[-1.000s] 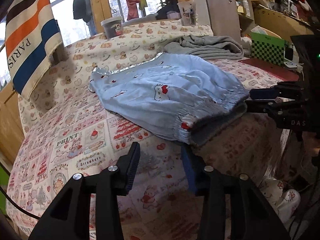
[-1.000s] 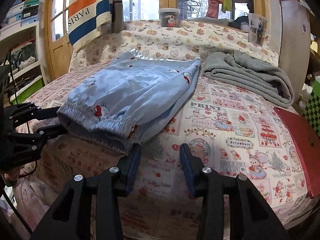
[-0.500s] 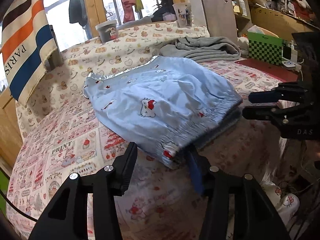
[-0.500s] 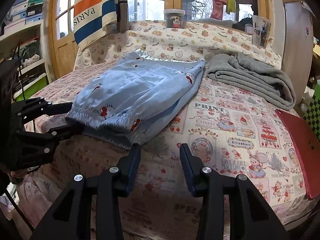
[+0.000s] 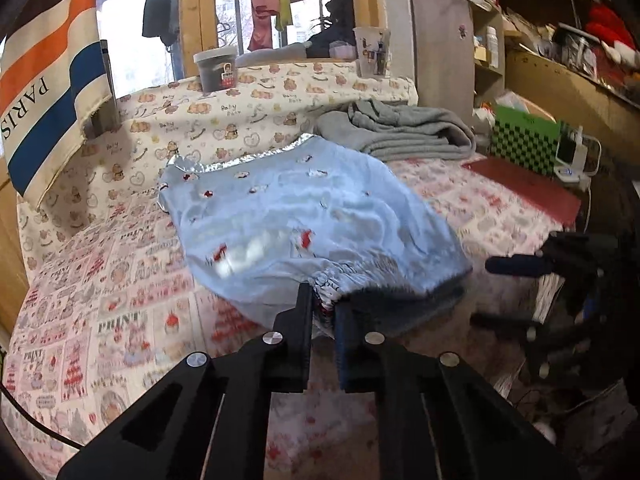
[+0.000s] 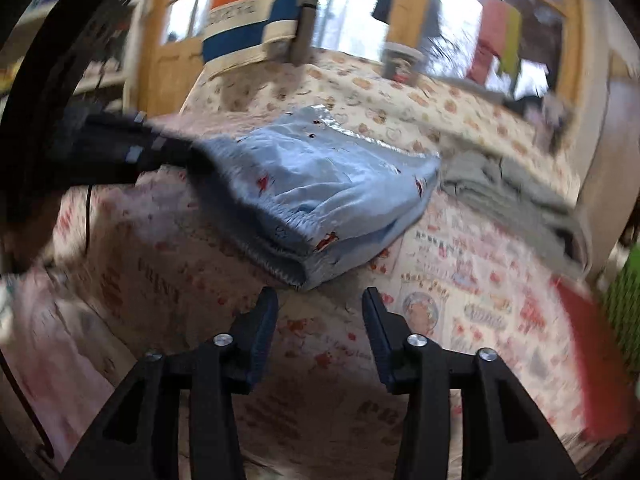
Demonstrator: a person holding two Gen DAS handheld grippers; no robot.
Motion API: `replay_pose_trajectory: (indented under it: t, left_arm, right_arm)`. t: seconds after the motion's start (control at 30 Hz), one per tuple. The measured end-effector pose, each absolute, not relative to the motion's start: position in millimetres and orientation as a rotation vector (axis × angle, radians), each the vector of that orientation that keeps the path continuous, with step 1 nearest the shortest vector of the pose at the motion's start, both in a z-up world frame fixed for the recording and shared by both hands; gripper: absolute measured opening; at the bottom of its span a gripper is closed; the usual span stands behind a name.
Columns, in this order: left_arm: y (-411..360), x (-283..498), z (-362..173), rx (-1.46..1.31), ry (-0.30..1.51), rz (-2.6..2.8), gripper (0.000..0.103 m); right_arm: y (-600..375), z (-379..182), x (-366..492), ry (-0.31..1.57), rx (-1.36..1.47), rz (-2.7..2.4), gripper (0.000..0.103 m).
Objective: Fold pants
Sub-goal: 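Grasp the elastic cuffs with both grippers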
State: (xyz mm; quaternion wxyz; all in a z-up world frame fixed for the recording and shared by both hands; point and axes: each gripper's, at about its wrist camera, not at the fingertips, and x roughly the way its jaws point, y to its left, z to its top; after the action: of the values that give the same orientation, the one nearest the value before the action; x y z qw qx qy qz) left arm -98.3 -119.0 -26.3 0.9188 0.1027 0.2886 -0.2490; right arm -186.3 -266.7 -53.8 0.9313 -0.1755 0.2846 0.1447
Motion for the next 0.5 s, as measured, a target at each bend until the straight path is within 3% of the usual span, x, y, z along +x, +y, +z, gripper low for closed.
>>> replay_pose_trajectory:
  t: [0.1,0.5]
  left_arm:
    - [-120.1,-89.4,-18.7,0.208,0.585,-0.499,0.008]
    - [-117.9,-63.9,-1.3,0.155,0.610,-0.528,0.008]
  right_arm:
    - [-261.4,-46.8,-183.3,0.549,-0.401,0.302,0.053]
    - [-221.7,-46.6,-172.4,0.439,-0.753,0.289,0.056]
